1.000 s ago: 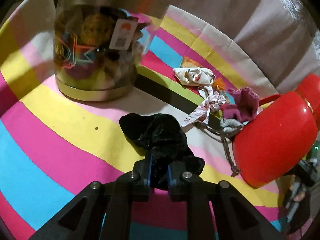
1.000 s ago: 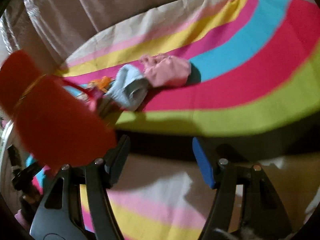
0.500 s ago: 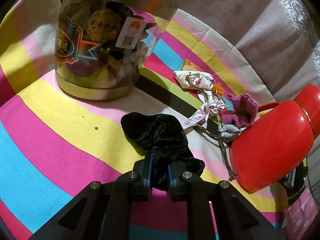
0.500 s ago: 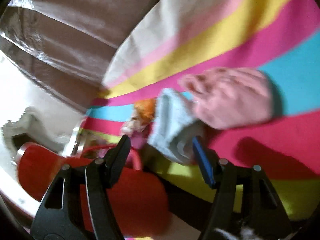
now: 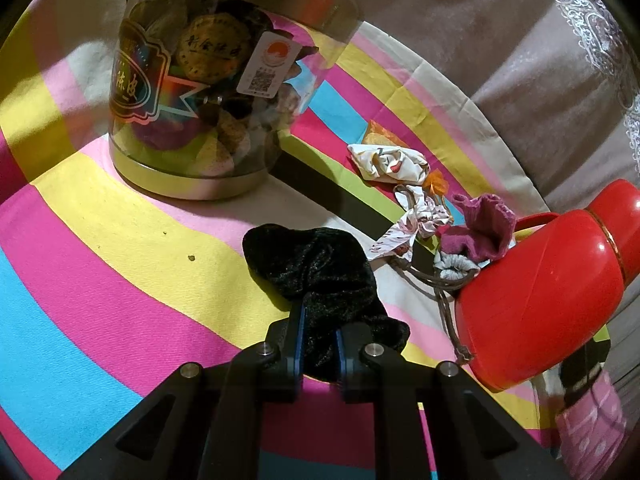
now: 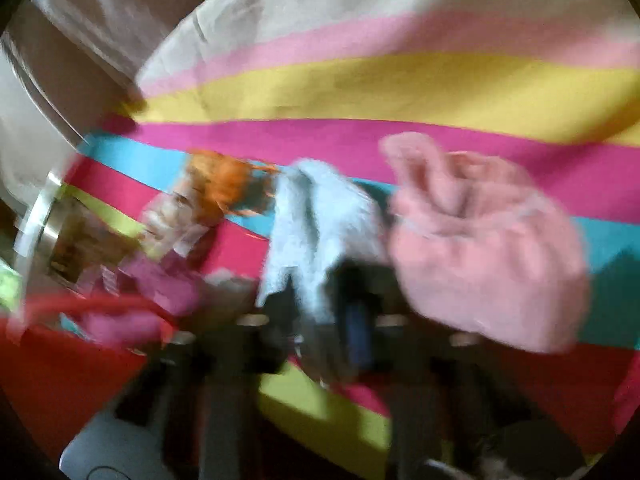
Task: Organize soft objects
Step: 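Grasp the light blue towel cloth with the right tool while the left tool holds the pouch, then lift the black pouch and blue towel and carry both toward the box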
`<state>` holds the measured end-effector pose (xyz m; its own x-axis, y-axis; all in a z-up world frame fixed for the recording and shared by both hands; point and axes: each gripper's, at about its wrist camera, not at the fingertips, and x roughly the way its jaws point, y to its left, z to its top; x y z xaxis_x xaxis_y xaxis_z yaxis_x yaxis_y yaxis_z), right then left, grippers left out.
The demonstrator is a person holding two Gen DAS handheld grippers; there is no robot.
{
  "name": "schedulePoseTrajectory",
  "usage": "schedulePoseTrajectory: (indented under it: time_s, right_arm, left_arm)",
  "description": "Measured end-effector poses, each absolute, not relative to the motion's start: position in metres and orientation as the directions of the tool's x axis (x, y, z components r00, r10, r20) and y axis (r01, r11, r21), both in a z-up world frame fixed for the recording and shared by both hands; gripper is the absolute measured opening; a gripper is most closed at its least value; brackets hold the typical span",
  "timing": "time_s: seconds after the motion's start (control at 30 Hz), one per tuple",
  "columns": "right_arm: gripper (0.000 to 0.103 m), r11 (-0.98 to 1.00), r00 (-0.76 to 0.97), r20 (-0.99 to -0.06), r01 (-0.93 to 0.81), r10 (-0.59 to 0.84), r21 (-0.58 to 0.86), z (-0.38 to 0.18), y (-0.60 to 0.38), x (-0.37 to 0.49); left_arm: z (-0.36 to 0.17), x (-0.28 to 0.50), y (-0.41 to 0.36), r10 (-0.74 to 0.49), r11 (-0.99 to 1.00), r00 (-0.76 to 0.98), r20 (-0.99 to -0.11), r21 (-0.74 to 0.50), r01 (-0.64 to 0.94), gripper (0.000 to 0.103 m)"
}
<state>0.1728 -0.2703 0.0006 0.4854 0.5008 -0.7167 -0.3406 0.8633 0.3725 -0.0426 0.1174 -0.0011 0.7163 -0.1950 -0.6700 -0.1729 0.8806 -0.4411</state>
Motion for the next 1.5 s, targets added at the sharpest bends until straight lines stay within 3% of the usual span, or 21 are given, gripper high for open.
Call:
schedulePoseTrajectory:
  time_s: [0.17,0.43,0.63,1.13,1.3,1.37,1.43,1.5]
  right_arm:
    - [0.016,0.908,0.618,-0.666,-0.262,0.418,0.326,0.02,-0.318,0.08]
    - [0.016,0.912,0.635,-0.664,-0.177,0.394,0.371,0.024,-0.355,-0.035]
    - [0.016,0.883,0.62,-0.649,-0.171,0.441,0.437,0.013,-0.344,-0.061]
    - [0.016,0.873,0.615,-0.63,-0.237,0.475,0.427,0.027,-0.299,-0.121]
    - [0.017,0.92,0.591,-0.707,-0.208,0.388,0.331,0.023,-0.289,-0.127]
    - [0.027,0.943,0.595,-0.733,-0.186,0.33,0.274,0.023,-0.292,-0.132]
    - [0.075,0.963,0.597,-0.756,-0.167,0.269,0.211,0.025,-0.295,-0.135]
    - [0.084,0.963,0.602,-0.752,-0.185,0.268,0.196,0.027,-0.296,-0.135]
  left_arm:
    - [-0.001,-0.043,0.117,-0.194,0.881,0.716,-0.67,-0.44,-0.174,0.014]
    - [-0.001,-0.043,0.117,-0.195,0.88,0.716,-0.67,-0.441,-0.174,0.014]
    - [-0.001,-0.042,0.118,-0.195,0.88,0.716,-0.67,-0.442,-0.174,0.014]
    - [0.0,-0.044,0.114,-0.178,0.893,0.712,-0.679,-0.415,-0.172,0.014]
    - [0.0,-0.044,0.114,-0.186,0.891,0.711,-0.678,-0.422,-0.169,0.014]
    - [0.0,-0.044,0.115,-0.189,0.888,0.712,-0.677,-0.426,-0.17,0.014]
    - [0.0,-0.044,0.114,-0.187,0.889,0.711,-0.677,-0.425,-0.17,0.014]
    - [-0.001,-0.045,0.115,-0.19,0.888,0.711,-0.677,-0.428,-0.17,0.014]
